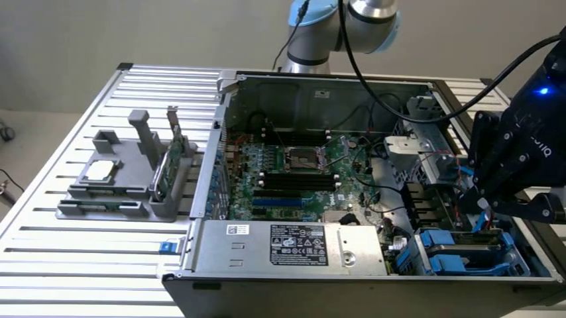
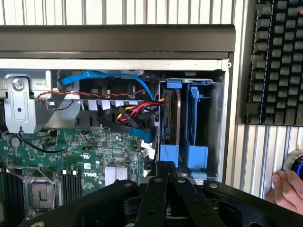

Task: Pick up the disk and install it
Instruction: 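Insert the first disk wire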

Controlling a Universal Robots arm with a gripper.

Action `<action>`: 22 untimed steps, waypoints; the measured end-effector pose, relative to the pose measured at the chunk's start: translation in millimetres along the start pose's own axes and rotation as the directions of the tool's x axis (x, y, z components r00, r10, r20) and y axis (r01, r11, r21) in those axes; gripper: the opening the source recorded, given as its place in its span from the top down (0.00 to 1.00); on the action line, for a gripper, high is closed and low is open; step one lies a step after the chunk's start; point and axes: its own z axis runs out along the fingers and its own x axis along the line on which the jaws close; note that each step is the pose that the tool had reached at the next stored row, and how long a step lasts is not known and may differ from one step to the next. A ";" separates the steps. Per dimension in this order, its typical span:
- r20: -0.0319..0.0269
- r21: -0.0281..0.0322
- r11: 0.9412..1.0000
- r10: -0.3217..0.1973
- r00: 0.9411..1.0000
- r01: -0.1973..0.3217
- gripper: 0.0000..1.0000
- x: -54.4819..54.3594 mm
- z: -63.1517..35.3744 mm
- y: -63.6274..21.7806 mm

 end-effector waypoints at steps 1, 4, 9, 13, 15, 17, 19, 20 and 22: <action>0.000 0.000 1.000 0.000 1.000 0.000 0.89 0.0 -0.1 0.0; 0.000 0.000 1.000 0.000 1.000 0.000 0.89 0.1 0.0 0.0; 0.000 -0.001 1.000 0.000 1.000 0.000 0.88 0.1 0.0 0.0; 0.000 -0.001 1.000 0.000 1.000 0.000 0.76 3.2 0.1 0.0; 0.000 -0.001 1.000 0.000 1.000 0.000 0.69 10.3 0.6 0.1; 0.001 -0.001 1.000 0.000 1.000 0.000 0.69 17.6 1.1 1.4; 0.006 -0.001 1.000 0.000 1.000 0.000 0.69 20.7 1.5 3.9; 0.009 -0.001 1.000 0.000 1.000 0.000 0.69 21.8 2.2 5.1; 0.016 -0.001 1.000 0.000 1.000 0.000 0.69 23.5 4.3 7.7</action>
